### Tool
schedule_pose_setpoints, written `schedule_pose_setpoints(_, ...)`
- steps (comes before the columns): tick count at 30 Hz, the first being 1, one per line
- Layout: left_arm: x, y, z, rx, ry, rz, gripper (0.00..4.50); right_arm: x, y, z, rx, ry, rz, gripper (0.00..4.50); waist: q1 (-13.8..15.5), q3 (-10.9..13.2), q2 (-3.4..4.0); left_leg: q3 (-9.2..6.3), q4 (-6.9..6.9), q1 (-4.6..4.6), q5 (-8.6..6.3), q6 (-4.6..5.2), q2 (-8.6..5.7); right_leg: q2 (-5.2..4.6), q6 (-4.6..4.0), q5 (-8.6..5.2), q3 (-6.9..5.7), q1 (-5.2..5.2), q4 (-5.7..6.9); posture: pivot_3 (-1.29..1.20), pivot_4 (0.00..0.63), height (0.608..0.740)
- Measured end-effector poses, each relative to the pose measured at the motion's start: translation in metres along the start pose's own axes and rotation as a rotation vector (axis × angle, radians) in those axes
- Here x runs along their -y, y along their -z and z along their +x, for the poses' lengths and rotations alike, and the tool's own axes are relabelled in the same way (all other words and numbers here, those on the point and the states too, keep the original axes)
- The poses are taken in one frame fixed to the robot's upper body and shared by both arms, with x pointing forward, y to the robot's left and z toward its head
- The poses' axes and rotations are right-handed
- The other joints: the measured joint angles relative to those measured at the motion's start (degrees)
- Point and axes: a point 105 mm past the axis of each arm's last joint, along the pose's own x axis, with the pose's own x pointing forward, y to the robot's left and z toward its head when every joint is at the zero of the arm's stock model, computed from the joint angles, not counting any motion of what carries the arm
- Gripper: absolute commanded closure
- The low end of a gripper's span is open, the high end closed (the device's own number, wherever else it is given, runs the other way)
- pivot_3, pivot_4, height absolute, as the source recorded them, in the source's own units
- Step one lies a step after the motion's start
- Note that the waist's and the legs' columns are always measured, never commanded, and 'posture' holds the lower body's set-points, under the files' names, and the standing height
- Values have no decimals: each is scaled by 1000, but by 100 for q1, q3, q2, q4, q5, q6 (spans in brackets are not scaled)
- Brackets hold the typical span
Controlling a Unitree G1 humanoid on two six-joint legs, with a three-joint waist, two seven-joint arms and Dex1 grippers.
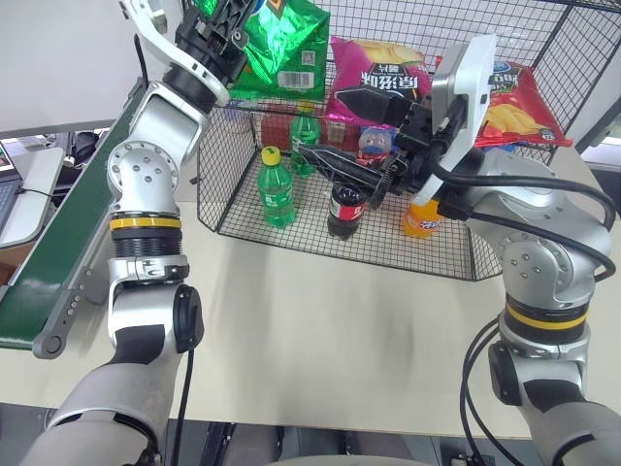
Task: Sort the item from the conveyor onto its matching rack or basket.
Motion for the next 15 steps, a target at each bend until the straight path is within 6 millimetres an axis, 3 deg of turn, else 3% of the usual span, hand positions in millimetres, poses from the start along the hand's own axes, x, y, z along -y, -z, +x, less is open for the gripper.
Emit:
schedule_pose_setpoints(10,-17,4,-4,20,-46,12,4464,1,0,0,-4,14,-1,0,1,0,0,-1,-1,1,-1,2,0,-2,0,0,0,0,2,0,150,740)
schedule_pose_setpoints(15,-32,21,-33,12,-167,-45,4464,1,1,0,-7,14,0,0,1,-1,1,-4,-2,2,0,2,5,-6,0,1,1,1,9,0,150,740)
